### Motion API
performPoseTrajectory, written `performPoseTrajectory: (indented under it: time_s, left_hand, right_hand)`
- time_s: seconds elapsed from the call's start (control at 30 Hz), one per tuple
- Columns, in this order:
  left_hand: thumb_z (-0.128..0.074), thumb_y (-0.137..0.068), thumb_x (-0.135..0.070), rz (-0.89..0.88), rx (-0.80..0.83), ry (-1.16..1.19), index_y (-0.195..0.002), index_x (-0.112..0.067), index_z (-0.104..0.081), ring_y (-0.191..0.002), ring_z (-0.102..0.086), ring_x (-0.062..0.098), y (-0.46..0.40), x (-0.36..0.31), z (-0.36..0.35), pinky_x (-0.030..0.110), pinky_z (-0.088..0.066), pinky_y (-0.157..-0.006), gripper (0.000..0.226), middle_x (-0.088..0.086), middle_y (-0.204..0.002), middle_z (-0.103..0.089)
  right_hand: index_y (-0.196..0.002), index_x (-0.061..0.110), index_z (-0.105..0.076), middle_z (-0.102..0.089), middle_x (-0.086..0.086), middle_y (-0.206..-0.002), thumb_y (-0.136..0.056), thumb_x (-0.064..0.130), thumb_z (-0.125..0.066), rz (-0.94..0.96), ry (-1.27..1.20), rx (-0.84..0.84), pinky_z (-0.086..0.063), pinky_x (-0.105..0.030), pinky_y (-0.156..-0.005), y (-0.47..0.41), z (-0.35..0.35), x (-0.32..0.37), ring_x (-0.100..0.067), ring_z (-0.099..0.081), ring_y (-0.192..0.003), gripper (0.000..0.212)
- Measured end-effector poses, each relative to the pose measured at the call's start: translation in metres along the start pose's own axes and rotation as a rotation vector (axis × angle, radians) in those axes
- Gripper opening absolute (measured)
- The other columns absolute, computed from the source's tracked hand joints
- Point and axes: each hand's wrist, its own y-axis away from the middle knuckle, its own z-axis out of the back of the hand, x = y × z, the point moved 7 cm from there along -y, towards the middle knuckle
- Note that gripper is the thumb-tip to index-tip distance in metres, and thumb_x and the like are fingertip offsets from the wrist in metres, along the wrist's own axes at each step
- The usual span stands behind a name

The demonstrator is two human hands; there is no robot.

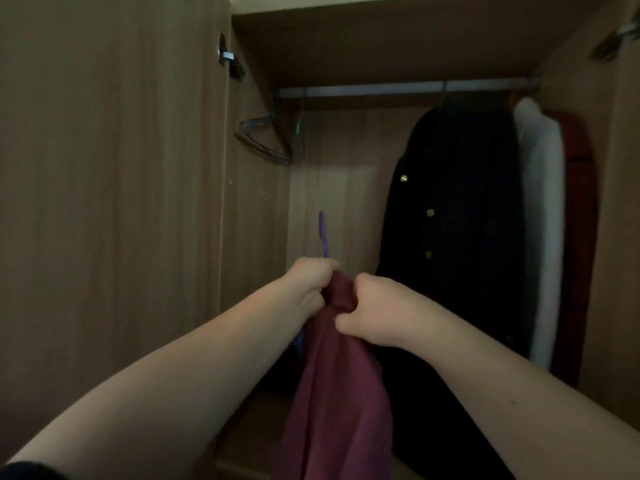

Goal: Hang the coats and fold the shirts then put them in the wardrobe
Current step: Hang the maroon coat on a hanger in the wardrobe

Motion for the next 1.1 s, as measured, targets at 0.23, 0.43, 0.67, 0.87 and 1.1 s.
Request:
performPoseTrajectory:
  time_s: [0.23, 0.43, 0.67, 0.87, 1.1]
  left_hand:
    - [-0.052, -0.083, -0.002, 0.042, 0.145, 0.388, -0.083, -0.006, -0.056, -0.063, -0.056, 0.026, 0.019, 0.002, -0.009, 0.037, -0.051, -0.061, 0.005, 0.013, -0.069, -0.054]
    - [-0.037, -0.082, 0.008, 0.006, 0.359, 0.453, -0.087, -0.001, -0.052, -0.07, -0.062, 0.028, 0.044, 0.007, -0.004, 0.039, -0.055, -0.067, 0.018, 0.016, -0.077, -0.059]
    - [-0.047, -0.089, 0.013, -0.35, 0.47, 0.042, -0.116, -0.012, -0.054, -0.098, -0.067, 0.023, 0.043, -0.016, 0.028, 0.037, -0.056, -0.077, 0.037, 0.013, -0.115, -0.064]
    - [-0.042, -0.082, 0.016, -0.568, 0.357, -0.215, -0.093, -0.021, -0.058, -0.088, -0.061, 0.012, 0.02, -0.019, 0.045, 0.023, -0.049, -0.065, 0.042, 0.005, -0.103, -0.062]
    - [-0.05, -0.078, -0.005, -0.842, 0.246, -0.618, -0.109, -0.029, -0.055, -0.106, -0.055, 0.008, -0.027, -0.032, 0.01, 0.024, -0.045, -0.092, 0.039, -0.008, -0.114, -0.058]
  right_hand:
    - [-0.141, 0.008, -0.032, -0.054, -0.006, -0.095, -0.092, 0.009, -0.051, -0.205, 0.211, -0.109, -0.041, -0.031, -0.055, 0.008, -0.002, -0.015, -0.021, -0.056, -0.078, 0.053]
    - [-0.097, 0.028, -0.046, -0.055, 0.008, -0.079, -0.095, 0.051, -0.044, -0.192, 0.189, -0.383, -0.035, -0.028, -0.047, 0.025, 0.013, -0.017, -0.008, -0.052, -0.061, 0.023]
    - [-0.085, 0.032, -0.037, -0.051, 0.01, -0.07, -0.099, 0.053, -0.037, -0.206, 0.388, -0.567, -0.032, -0.028, -0.046, 0.027, 0.047, -0.036, -0.007, -0.049, -0.057, 0.025]
    - [-0.086, 0.028, -0.039, -0.054, 0.007, -0.071, -0.1, 0.048, -0.039, -0.213, 0.371, -0.583, -0.044, -0.031, -0.05, 0.009, 0.071, -0.065, -0.011, -0.055, -0.058, 0.024]
    - [-0.089, 0.027, -0.029, -0.048, 0.007, -0.075, -0.103, 0.034, -0.035, -0.207, 0.505, -0.633, -0.033, -0.032, -0.045, -0.026, 0.093, -0.11, -0.013, -0.05, -0.055, 0.017]
